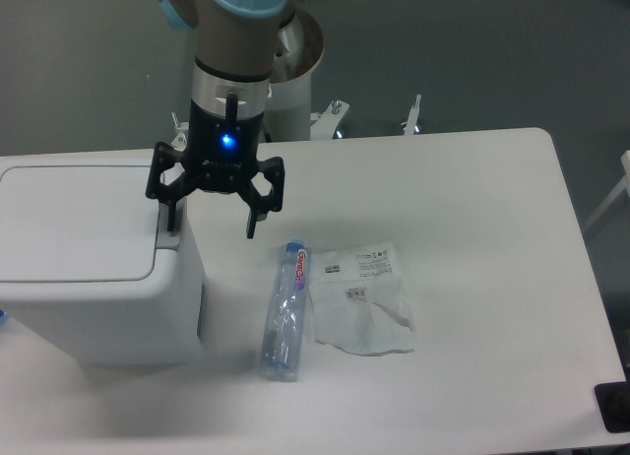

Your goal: Open the trash can

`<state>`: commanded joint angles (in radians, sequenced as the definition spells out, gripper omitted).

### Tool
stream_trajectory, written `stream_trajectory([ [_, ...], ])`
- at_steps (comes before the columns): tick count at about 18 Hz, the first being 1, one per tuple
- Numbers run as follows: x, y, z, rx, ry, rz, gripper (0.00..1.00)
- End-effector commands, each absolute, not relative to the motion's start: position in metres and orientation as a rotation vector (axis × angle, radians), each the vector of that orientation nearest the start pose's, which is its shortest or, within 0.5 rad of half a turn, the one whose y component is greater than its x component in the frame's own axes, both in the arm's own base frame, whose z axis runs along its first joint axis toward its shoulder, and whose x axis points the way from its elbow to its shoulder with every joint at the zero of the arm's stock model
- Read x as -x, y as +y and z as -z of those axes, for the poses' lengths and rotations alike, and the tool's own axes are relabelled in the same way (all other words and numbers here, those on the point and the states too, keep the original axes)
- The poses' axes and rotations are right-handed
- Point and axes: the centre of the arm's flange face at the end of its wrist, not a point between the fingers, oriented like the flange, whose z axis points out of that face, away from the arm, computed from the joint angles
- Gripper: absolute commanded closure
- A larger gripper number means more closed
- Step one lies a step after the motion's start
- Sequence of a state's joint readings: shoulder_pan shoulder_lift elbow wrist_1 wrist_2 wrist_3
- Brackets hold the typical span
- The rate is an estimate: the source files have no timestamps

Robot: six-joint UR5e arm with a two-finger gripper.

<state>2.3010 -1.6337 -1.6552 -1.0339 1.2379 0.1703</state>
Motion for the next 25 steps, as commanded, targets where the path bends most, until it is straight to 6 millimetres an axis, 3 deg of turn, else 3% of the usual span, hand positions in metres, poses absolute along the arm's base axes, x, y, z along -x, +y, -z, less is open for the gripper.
stream_trajectory([
  [22, 0.240, 0.517, -0.477, 2.570, -0.651, 0.177, 0.00],
  [25, 0.239, 0.516, -0.489, 2.550, -0.646, 0.169, 0.00],
])
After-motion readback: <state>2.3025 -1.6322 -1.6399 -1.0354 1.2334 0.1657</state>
